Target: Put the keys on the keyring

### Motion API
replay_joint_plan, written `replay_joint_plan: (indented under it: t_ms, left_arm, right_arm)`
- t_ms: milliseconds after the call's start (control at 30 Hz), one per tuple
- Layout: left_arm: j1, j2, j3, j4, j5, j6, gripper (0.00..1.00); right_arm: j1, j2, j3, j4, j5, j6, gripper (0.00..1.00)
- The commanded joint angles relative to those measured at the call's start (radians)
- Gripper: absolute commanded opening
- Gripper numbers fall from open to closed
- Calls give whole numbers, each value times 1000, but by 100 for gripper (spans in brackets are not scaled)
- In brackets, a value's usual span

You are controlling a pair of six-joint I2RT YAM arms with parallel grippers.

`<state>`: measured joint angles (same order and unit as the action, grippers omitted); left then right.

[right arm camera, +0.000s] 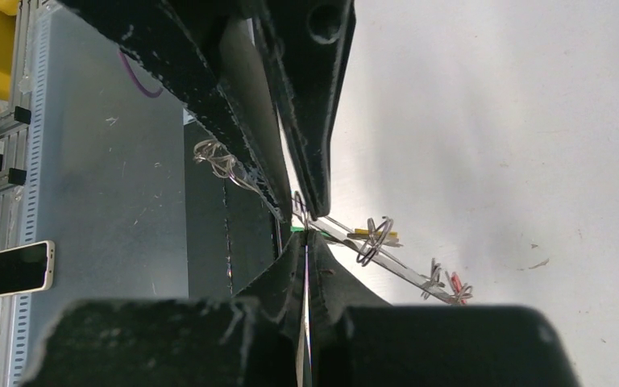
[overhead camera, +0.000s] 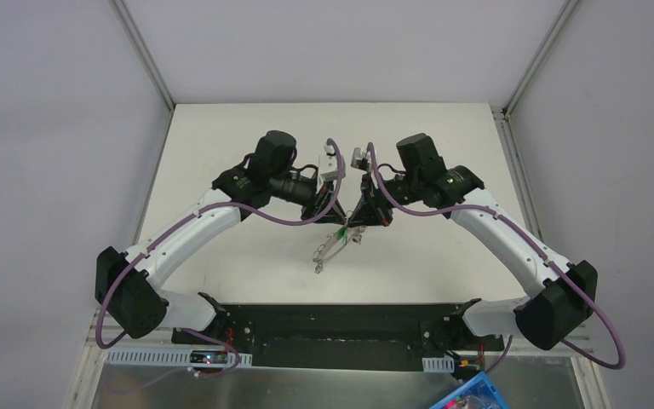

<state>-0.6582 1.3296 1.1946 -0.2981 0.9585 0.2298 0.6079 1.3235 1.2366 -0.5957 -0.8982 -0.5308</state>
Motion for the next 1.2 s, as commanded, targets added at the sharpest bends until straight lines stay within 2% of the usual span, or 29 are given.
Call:
replay_joint_plan:
  t_ms: [0, 133, 267, 367, 533, 700, 833, 1067, 1167]
  left_arm:
    - [-14, 4, 42, -6, 15, 29, 11]
    - [-15, 18, 54, -4, 26, 22, 0]
    - [-14, 14, 56, 12, 47, -3, 0]
    - [-7, -4, 46, 35, 88, -26, 0]
    - [15, -37, -11, 219, 180, -205, 0]
    - [27, -44, -68, 434, 213, -369, 0]
    - [29, -36, -79, 509, 215, -434, 0]
    - [31, -19, -92, 635, 215, -534, 0]
    - [31, -13, -97, 668, 214, -556, 0]
  right_arm:
    - [7, -3, 54, 32, -41, 16, 0]
    - [6, -2, 50, 33, -40, 17, 0]
    - [5, -12, 37, 38, -42, 14, 0]
    - [-11, -42, 11, 51, -55, 9, 12]
    - [-75, -128, -60, 105, -106, 18, 25]
    - [-117, -186, -131, 156, -159, 34, 28]
    - [-130, -192, -150, 169, -194, 45, 30]
    - [-130, -166, -181, 225, -228, 77, 43]
    - [-127, -152, -175, 242, -235, 91, 44]
